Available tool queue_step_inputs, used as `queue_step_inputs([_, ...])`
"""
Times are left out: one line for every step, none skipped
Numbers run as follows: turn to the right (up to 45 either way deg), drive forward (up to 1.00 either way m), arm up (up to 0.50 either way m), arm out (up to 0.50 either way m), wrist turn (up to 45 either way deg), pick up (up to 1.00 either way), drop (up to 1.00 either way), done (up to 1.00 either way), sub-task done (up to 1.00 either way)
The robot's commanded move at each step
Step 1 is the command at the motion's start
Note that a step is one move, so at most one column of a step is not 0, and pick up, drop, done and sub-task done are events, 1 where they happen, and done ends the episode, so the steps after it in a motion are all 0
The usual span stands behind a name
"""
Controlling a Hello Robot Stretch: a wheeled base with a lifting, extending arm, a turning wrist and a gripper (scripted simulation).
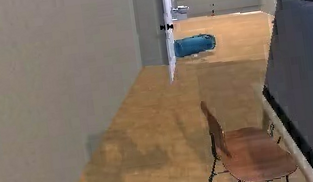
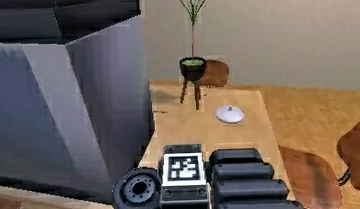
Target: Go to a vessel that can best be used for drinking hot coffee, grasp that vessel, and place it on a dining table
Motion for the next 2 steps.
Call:
queue_step_inputs([45.0, 0.00, 0.00, 0.00, 0.0, 0.00, 0.00, 0.00, 0.00])
queue_step_inputs([33.0, 0.00, 0.00, 0.00, 0.0, 0.00, 0.00, 0.00, 0.00])
